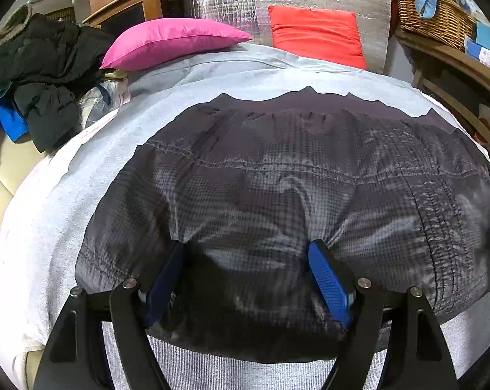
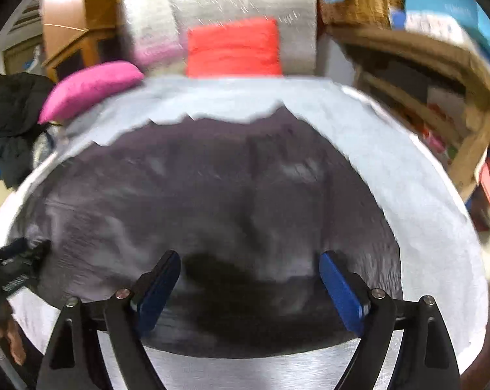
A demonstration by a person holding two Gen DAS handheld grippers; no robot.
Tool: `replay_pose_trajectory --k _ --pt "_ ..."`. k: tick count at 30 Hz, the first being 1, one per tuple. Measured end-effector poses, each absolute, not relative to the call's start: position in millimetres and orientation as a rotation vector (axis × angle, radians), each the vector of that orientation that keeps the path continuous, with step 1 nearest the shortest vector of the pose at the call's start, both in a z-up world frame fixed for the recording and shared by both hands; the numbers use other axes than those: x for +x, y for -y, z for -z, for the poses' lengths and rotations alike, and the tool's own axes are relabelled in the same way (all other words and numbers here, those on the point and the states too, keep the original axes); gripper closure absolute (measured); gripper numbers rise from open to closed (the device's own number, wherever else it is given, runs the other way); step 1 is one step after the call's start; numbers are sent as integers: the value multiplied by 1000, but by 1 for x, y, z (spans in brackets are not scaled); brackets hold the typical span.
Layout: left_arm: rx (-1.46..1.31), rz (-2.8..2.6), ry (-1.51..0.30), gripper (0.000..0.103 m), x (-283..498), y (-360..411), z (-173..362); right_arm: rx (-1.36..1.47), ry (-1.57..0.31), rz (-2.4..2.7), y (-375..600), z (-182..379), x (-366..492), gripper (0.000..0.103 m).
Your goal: Fold large clothes
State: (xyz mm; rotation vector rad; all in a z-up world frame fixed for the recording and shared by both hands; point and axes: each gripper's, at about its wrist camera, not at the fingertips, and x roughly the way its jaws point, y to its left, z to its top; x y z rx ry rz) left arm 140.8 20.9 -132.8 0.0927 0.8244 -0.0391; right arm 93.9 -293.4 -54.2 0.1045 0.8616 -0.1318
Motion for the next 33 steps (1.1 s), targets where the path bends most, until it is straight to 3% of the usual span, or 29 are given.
replay_pose_trajectory --k 7,14,22,26,33 --pt "49 66 -751 23 125 -23 105 265 -777 107 315 27 70 13" --pt "-149 22 -779 23 105 -68 115 595 -857 56 344 65 24 13" --pt "-293 -67 -837 23 97 -114 126 797 -857 33 358 78 42 13" --pt "-290 -63 -834 23 86 -113 117 724 -852 41 344 68 35 13" --pt "-156 15 -831 17 67 -66 88 216 -848 9 247 20 23 10"
